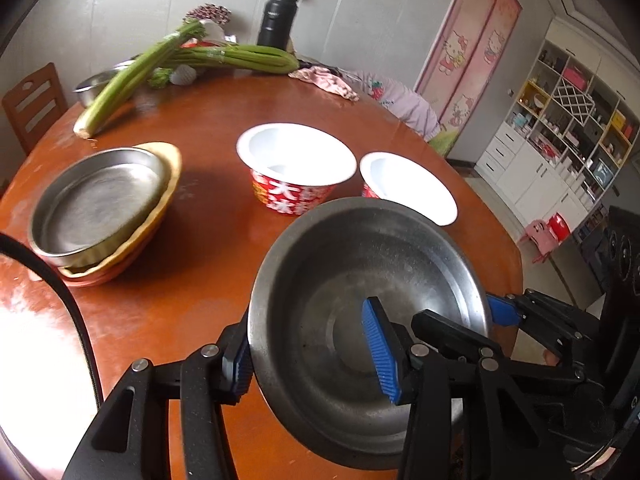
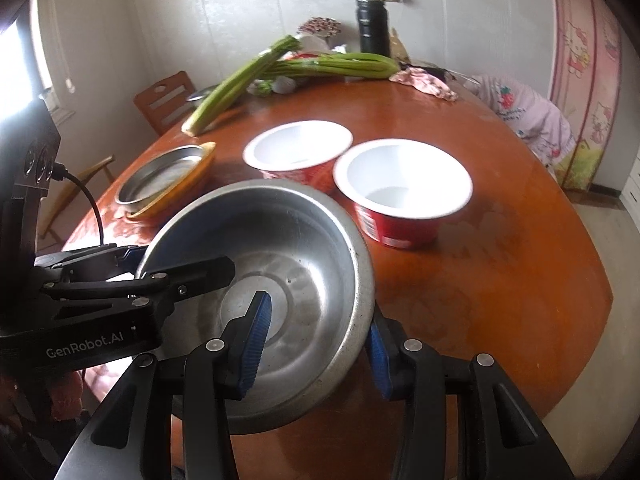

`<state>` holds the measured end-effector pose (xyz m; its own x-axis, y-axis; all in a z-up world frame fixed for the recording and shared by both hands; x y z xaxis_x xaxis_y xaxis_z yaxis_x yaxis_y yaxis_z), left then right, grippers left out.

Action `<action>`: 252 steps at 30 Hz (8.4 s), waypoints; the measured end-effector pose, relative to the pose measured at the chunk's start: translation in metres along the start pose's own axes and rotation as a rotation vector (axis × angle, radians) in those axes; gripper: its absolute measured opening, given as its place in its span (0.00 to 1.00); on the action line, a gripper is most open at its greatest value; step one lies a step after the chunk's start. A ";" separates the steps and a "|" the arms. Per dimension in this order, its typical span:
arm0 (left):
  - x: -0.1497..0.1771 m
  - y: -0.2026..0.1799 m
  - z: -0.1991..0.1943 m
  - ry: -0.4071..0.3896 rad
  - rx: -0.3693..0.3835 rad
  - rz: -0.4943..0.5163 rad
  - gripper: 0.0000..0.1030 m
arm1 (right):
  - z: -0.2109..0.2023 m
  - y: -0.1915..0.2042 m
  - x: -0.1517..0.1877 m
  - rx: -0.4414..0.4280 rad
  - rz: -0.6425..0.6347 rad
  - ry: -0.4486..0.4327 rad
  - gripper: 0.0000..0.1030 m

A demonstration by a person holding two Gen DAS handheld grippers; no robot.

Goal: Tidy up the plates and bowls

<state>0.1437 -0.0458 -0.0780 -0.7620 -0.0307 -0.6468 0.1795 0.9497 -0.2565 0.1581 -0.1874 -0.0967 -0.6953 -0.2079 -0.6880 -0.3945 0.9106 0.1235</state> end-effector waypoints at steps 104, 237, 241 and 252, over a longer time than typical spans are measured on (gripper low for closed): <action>-0.072 -0.091 0.040 0.041 0.054 0.060 0.56 | -0.049 -0.136 -0.068 0.081 0.167 -0.197 0.68; -0.044 -0.016 -0.038 -0.064 0.131 -0.134 0.55 | -0.033 0.046 -0.052 -0.169 -0.136 -0.100 0.68; -0.036 -0.013 -0.035 -0.053 0.128 -0.136 0.55 | -0.030 0.049 -0.044 -0.167 -0.141 -0.084 0.68; -0.026 -0.010 -0.027 -0.021 0.143 -0.153 0.55 | -0.025 0.050 -0.031 -0.174 -0.134 -0.053 0.68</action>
<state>0.1448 -0.0457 -0.0391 -0.7743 -0.1793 -0.6068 0.1499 0.8797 -0.4512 0.1447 -0.1442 -0.0517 -0.5993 -0.2995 -0.7424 -0.5820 0.7997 0.1473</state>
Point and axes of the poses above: each gripper's, at about its wrist camera, not at the fingertips, and z roughly the way its jaws point, y to its left, x to its underside, the point moved 9 cm from there along z, roughly the way its jaws point, and after that the axes turned 3 degrees about -y, right-handed, at the moved point
